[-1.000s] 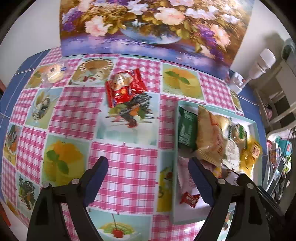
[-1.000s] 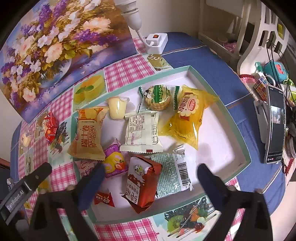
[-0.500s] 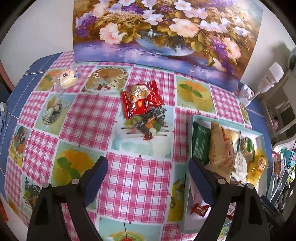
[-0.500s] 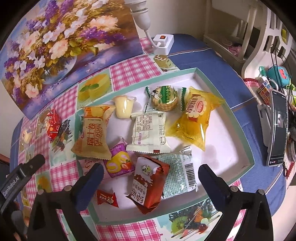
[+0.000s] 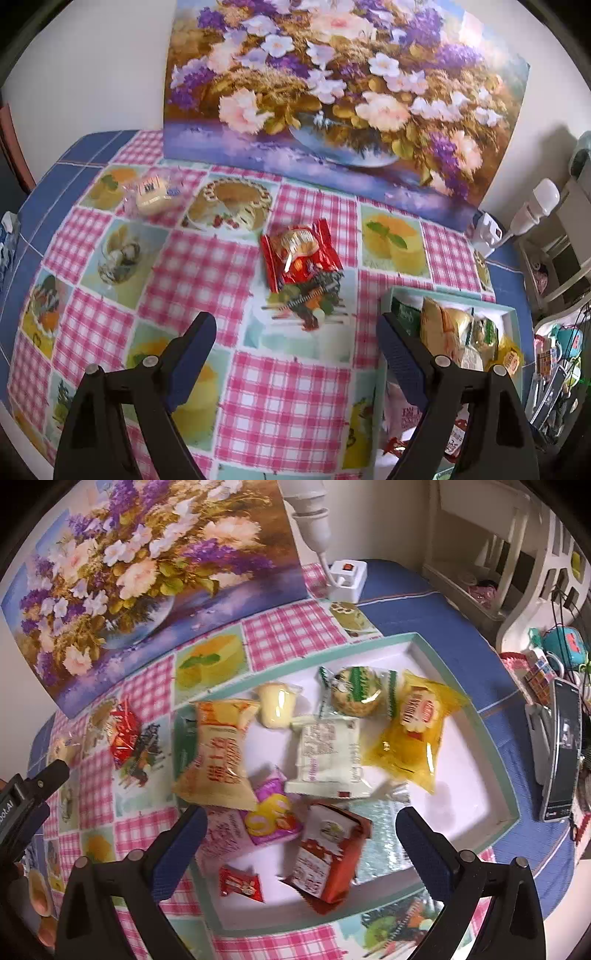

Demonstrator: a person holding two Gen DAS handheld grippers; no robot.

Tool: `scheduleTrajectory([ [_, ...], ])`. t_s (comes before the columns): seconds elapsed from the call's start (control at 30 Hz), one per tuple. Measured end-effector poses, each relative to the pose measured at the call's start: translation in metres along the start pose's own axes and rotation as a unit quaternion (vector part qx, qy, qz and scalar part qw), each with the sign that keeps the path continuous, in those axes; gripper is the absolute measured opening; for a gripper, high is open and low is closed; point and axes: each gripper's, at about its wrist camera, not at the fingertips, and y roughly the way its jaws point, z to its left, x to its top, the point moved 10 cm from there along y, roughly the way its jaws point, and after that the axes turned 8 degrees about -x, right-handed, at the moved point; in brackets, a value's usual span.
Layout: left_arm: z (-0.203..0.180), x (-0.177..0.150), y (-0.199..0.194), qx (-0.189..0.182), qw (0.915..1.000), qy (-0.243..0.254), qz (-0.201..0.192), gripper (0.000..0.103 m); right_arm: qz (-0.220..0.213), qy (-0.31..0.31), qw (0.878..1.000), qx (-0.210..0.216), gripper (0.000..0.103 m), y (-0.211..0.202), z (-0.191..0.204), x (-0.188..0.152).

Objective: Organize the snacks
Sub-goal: 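Move both tools back over the remaining snacks on the tablecloth, then grasp the wrapped round bun with the left tool while the right tool grasps the red nice biscuit bag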

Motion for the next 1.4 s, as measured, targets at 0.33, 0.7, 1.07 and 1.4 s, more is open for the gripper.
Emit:
scheduleTrajectory([
  [0.33, 0.035, 0.027, -0.005, 0.021, 0.9996, -0.005, -0.018, 0.089, -0.029, -0.032, 0.999, 0.006, 0.103, -0.011, 0.043, 0.017],
  [0.7, 0.099, 0.041, 0.001, 0.058, 0.9978, -0.032, 0.003, 0.089, -0.046, -0.078, 0.996, 0.011, 0.103, -0.013, 0.102, 0.030],
  [1.07, 0.156, 0.049, -0.004, 0.075, 0.9944, -0.074, 0.007, 0.089, -0.042, -0.116, 0.992, 0.031, 0.103, -0.002, 0.160, 0.031],
  [1.4, 0.198, 0.048, 0.022, 0.068, 0.9912, -0.107, 0.040, 0.089, -0.029, -0.127, 0.990, 0.051, 0.103, 0.028, 0.197, 0.032],
])
